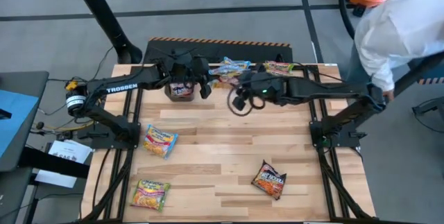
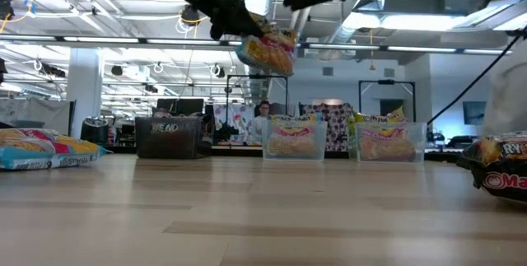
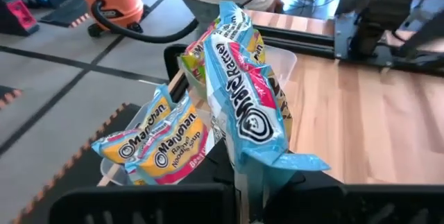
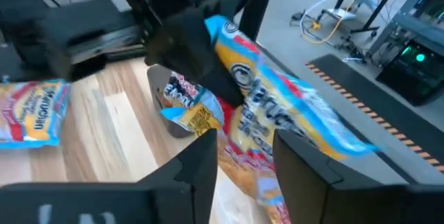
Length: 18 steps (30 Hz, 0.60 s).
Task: Sort Maruchan noodles
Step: Put the right blue noodle pack into the left transparent bin
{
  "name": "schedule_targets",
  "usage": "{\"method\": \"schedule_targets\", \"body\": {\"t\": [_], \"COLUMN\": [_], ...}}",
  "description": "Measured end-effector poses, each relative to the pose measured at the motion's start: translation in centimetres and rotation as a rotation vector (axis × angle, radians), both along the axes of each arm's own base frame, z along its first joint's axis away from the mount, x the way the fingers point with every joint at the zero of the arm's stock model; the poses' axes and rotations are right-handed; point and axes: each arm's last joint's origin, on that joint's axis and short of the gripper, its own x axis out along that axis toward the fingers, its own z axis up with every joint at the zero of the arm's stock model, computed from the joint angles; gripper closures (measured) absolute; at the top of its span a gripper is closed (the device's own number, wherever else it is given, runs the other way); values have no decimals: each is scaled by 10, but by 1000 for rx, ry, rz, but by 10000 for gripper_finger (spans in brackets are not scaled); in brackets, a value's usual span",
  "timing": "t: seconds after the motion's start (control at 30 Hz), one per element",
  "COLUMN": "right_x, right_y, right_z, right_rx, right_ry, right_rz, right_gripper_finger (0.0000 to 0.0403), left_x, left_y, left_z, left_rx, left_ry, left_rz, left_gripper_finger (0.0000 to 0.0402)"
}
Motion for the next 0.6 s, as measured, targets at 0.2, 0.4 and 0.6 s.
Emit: {"method": "schedule_targets", "body": {"t": [0.2,0.4,0.6], "right_x": [-38,-65,-77], "right_y": [5,9,13], "right_z": [38,59,65], "right_rx": [-9,-31,-29], "right_ry": [-116,-178,-186], "right_rz": [9,22,37], "right_gripper_finger": [226,227,228], "left_x": [-4,7,28], "left_y": [15,30,45], "left_z": [1,-8,-32], "left_rx": [-36,-27,7], "left_ry": [-52,-105,-140], "left_rz": [-45,-76,-108], "left_gripper_finger": [391,389,388]}}
